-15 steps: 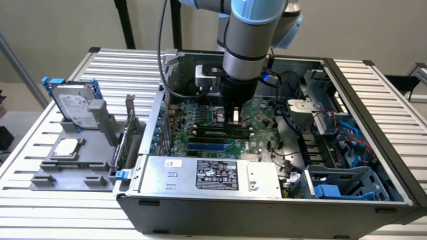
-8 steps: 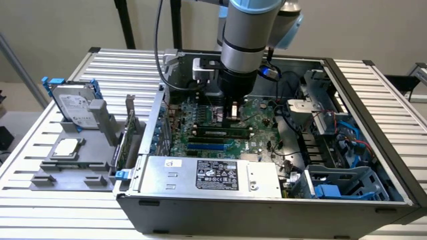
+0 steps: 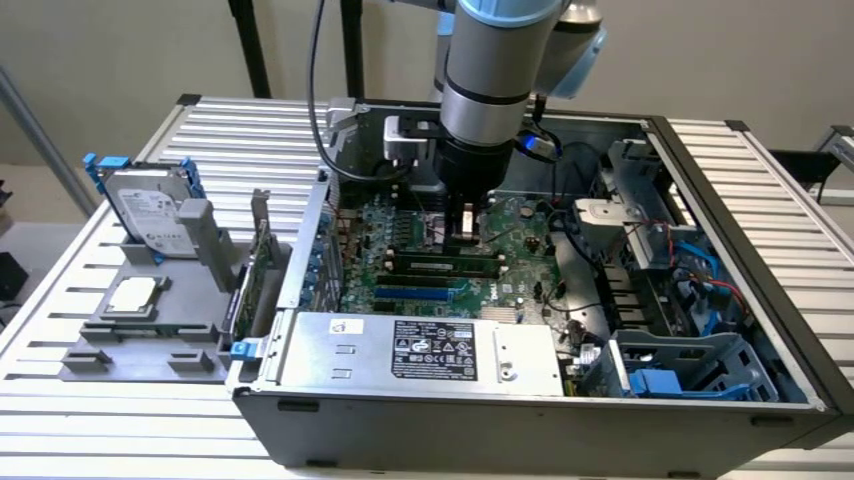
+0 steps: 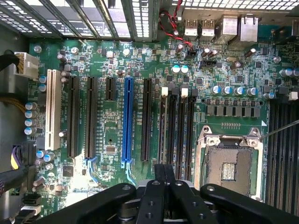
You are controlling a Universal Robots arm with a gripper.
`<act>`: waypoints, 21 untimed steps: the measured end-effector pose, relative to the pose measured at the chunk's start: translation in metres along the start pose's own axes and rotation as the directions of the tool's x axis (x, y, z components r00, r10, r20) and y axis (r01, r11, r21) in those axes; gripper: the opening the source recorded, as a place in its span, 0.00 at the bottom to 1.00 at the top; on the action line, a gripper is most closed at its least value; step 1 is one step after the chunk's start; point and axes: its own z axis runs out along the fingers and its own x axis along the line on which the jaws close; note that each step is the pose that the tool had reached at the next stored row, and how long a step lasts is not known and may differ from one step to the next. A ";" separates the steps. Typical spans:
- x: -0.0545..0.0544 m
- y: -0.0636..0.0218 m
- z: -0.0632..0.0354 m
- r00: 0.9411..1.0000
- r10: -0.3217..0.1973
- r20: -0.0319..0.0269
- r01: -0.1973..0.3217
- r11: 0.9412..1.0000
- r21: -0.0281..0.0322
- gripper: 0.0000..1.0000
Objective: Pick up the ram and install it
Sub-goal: 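Press down the ram until it locks into place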
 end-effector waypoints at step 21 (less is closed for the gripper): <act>0.000 0.0011 0.0128 1.000 0.000 -0.001 0.000 1.000 0.003 0.11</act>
